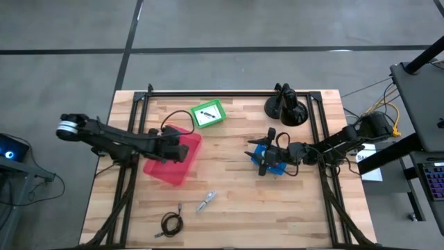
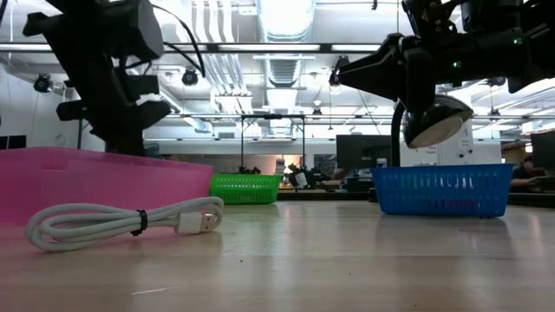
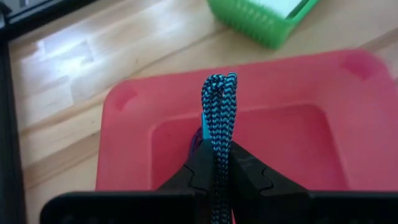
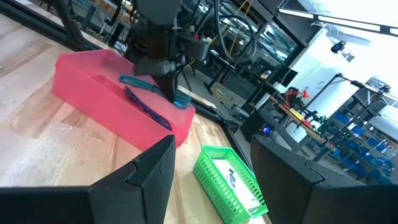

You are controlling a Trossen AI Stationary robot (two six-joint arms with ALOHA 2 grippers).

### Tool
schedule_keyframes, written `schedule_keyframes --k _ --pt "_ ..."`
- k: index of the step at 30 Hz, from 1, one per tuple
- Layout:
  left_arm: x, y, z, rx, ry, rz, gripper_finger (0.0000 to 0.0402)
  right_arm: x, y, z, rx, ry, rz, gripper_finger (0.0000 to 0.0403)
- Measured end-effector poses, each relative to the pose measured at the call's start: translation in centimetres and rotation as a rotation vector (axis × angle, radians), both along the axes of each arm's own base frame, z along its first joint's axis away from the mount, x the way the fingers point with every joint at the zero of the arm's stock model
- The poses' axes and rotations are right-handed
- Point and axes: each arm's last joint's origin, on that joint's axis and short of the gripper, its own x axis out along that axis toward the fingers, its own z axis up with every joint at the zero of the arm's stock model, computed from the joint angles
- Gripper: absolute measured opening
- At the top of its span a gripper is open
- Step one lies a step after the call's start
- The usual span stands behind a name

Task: Pick and place items into bin
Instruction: Put the blue charger cable into the pink bin

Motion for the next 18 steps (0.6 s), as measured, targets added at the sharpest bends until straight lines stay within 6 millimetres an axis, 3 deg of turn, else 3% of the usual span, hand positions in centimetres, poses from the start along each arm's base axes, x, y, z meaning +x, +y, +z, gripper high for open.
schedule_keyframes --k 18 --pt "-0.1 2.2 -1.9 -0.025 0.152 0.111 0.0012 0.0 0.0 0.0 0.000 0.000 0.000 0.0196"
